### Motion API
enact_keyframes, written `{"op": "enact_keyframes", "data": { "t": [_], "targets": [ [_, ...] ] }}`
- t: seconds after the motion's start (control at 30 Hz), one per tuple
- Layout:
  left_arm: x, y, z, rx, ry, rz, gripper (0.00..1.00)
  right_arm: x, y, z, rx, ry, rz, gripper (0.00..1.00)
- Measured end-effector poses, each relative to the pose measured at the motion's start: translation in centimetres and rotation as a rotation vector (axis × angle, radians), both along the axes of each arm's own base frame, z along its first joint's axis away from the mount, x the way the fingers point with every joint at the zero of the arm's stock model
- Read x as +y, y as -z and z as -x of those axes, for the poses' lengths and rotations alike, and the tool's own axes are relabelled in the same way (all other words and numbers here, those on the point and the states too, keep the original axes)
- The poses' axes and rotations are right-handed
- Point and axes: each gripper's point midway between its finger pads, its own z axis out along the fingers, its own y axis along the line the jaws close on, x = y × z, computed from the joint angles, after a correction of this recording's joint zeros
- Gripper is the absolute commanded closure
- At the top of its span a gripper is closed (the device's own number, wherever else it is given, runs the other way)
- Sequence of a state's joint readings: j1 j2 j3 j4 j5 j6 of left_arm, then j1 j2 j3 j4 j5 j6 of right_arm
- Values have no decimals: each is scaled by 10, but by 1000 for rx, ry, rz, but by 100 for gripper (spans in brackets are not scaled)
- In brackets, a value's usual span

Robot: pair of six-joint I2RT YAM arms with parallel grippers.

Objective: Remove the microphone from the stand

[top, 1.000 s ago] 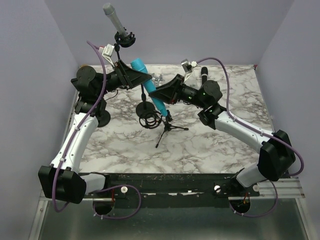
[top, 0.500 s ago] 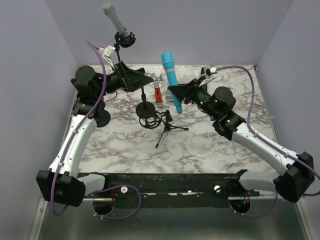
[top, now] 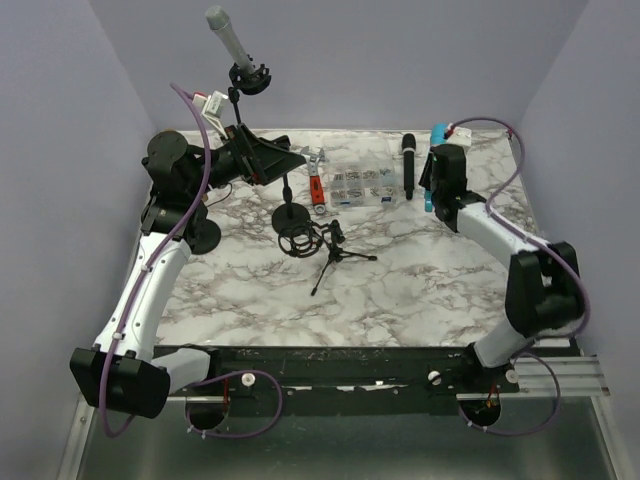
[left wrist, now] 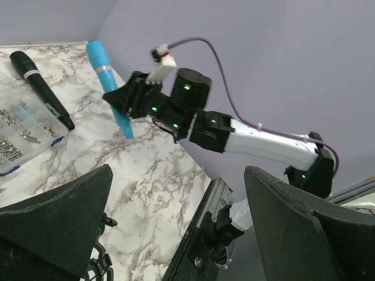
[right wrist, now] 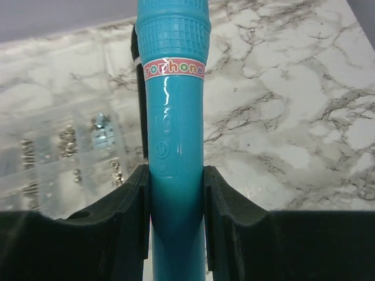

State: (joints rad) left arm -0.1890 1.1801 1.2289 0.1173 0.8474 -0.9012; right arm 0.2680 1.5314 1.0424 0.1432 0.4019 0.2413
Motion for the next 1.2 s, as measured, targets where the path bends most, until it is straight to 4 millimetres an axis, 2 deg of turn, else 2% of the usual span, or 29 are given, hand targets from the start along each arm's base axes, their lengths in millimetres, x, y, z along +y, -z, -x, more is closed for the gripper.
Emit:
{"op": "enact_keyframes", "data": {
  "t": [0.1, 0.23, 0.4, 0.57, 0.77, 0.9, 1.13, 1.2],
  "targets": [
    [0, 0, 0, -1, -2, -1, 1, -7, 39, -32, 106, 19, 97, 99],
    [0, 1, -1, -3, -4, -4, 1, -11, 76, -78, 194, 12, 192, 99],
    [0, 3, -4, 1, -4, -7, 1, -31, 106, -109, 275, 5, 255, 99],
    [-1, 7, -7, 13, -4, -9, 1, -46, 120, -135, 316, -27, 272, 99],
    [-1, 12, -15, 37, -7, -5, 1, -50, 130, -150, 341, -73, 243, 97],
    [-1, 14, -17, 41, -6, -3, 1, -44, 134, -156, 351, -117, 218, 94],
    [-2, 16, -19, 51, -7, -3, 1, -36, 146, -154, 378, -161, 179, 94],
    [-2, 17, -20, 53, -7, -3, 1, -36, 147, -153, 384, -162, 172, 91]
  ]
}}
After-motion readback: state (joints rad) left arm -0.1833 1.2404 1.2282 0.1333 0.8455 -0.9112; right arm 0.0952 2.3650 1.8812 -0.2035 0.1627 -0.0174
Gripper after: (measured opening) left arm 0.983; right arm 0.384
